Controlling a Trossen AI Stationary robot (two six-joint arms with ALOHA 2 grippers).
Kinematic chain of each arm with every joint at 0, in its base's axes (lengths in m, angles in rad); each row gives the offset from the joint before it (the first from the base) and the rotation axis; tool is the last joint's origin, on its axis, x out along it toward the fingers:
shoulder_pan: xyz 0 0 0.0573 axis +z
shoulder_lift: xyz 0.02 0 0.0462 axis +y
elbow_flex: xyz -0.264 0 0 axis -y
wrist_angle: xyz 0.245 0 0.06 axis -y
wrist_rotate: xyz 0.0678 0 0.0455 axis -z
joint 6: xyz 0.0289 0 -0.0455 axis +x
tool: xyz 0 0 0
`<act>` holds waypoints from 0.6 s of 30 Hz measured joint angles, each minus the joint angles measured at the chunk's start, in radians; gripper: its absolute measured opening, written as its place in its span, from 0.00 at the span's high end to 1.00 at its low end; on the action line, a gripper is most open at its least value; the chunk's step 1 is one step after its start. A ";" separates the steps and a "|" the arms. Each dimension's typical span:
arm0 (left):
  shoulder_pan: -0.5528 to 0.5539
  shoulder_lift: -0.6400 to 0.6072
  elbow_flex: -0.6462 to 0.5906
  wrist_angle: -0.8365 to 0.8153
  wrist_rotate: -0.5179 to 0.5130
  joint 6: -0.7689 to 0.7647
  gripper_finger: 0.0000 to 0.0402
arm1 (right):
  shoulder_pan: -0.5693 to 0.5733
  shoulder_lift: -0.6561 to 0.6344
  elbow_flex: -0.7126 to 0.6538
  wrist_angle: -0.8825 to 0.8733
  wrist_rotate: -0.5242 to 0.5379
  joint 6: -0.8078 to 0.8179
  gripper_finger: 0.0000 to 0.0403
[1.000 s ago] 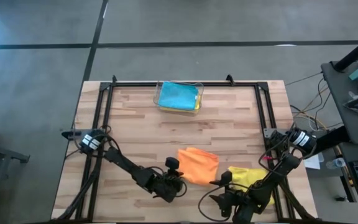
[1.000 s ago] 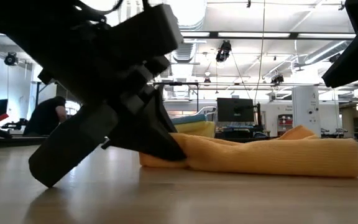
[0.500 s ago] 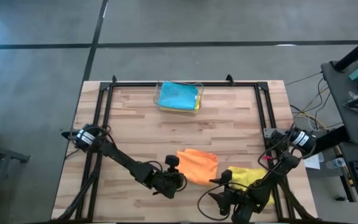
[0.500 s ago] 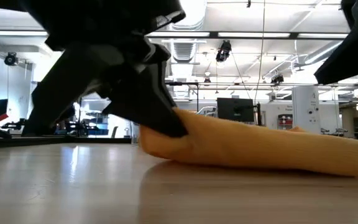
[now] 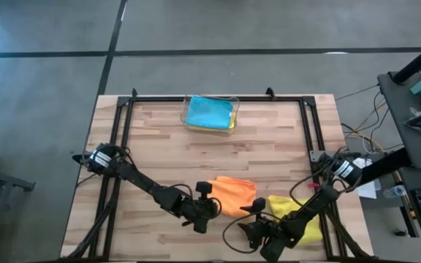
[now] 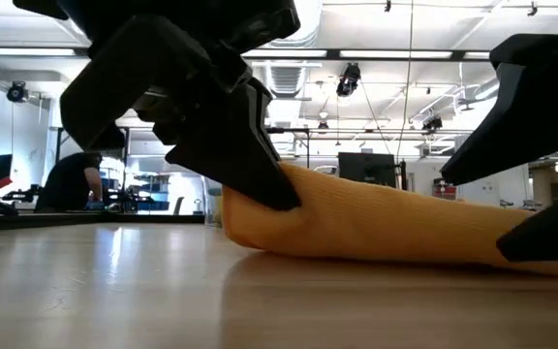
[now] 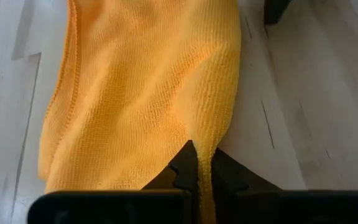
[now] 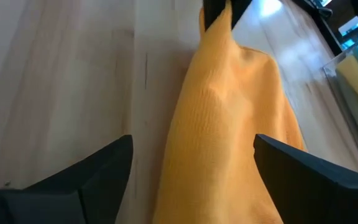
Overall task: Fold microfiber towels
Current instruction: Put the orange microfiber cloth into the transparent bin
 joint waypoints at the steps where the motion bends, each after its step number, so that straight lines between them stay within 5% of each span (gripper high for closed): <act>1: 0.001 0.000 0.001 0.000 0.006 -0.001 1.00 | -0.001 0.008 0.008 0.000 0.000 -0.001 0.20; 8: 0.001 0.000 0.031 0.000 0.049 -0.002 1.00 | -0.004 0.090 0.111 -0.114 0.007 -0.021 0.19; 18: 0.001 -0.015 0.052 -0.001 0.108 0.000 1.00 | 0.002 0.153 0.259 -0.622 0.024 0.350 0.20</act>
